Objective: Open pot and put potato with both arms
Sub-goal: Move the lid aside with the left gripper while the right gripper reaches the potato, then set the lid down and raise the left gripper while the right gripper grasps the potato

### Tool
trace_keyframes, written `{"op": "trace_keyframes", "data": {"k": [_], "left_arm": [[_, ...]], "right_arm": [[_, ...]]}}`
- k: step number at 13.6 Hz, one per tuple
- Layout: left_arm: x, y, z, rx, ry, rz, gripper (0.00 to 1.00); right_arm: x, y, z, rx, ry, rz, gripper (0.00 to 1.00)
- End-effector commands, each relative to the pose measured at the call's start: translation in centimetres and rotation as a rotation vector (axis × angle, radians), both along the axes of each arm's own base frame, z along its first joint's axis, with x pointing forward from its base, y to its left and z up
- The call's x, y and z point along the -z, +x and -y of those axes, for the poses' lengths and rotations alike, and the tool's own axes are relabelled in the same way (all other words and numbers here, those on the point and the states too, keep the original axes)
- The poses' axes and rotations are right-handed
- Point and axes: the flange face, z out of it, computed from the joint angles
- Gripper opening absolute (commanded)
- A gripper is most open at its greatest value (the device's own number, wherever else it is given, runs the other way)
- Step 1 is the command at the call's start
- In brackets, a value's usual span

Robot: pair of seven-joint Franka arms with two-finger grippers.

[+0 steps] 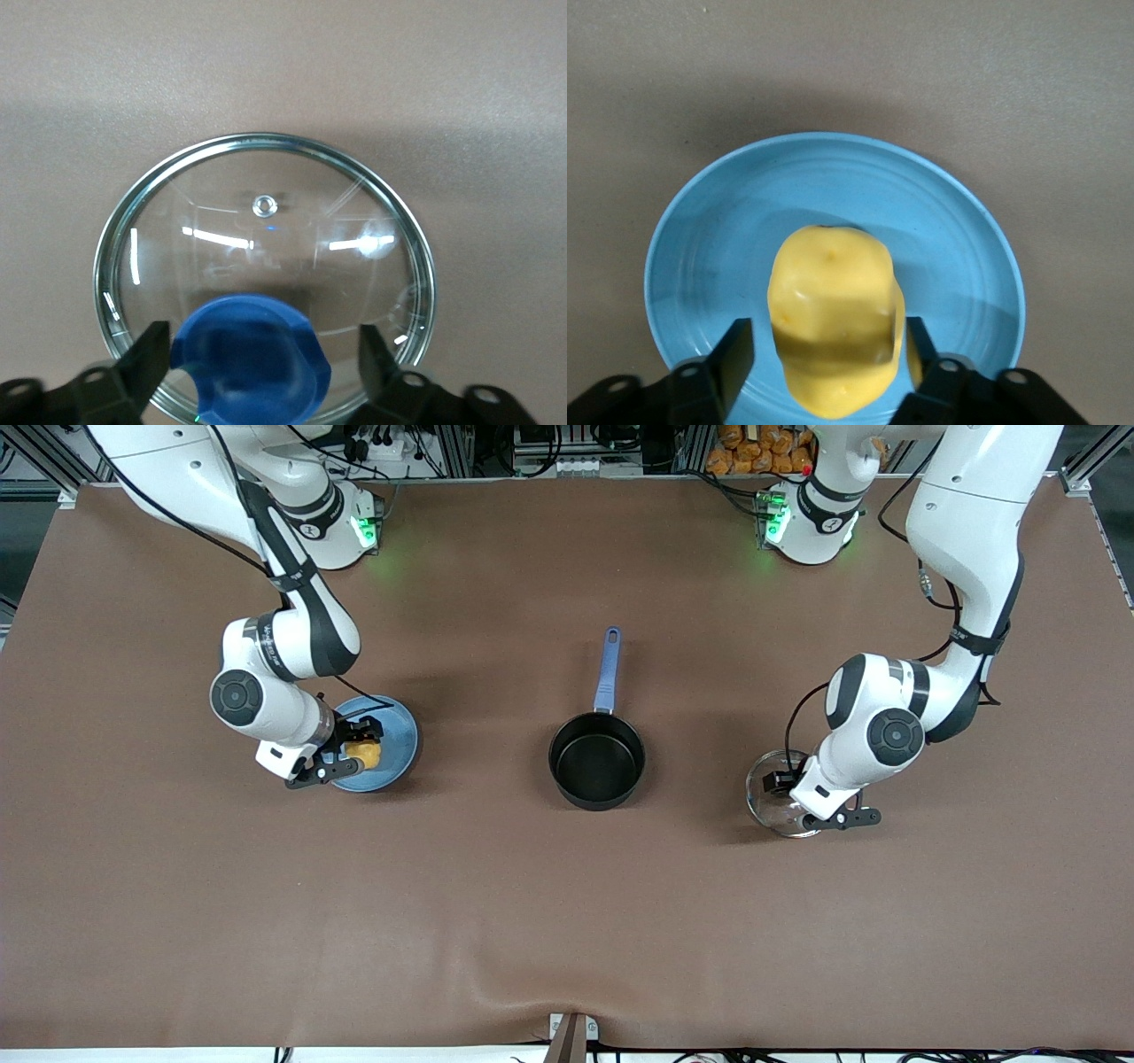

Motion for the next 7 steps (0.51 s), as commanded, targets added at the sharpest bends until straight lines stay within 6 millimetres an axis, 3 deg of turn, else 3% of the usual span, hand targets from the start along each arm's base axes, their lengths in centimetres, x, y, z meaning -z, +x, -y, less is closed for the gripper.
{"op": "trace_keyframes", "data": {"k": [1, 3, 4, 5, 7], "left_arm": [[-3.6, 0.2, -0.3, 0.015, 0.015, 0.033, 0.99], [-8.4, 0.1, -0.5, 0.014, 0.026, 0.041, 0.99], [-11.7, -0.1, -0.9, 0.013, 0.031, 0.064, 0.99], [-14.7, -0.5, -0.9, 0.017, 0.033, 0.077, 0.99], [-20.5, -1.6, -1.8, 0.004, 0.036, 0.115, 1.00]], "right_arm": [[0.4, -0.4, 0.0, -0.013, 0.010, 0.016, 0.52], [0.1, -0.1, -0.1, -0.014, 0.011, 0.022, 0.20], [0.0, 0.0, 0.0, -0.011, 0.011, 0.020, 0.11], [-0.7, 0.7, -0.2, -0.008, 0.014, 0.032, 0.03], [-3.4, 2.5, -1.7, 0.009, 0.020, 0.026, 0.00]]}}
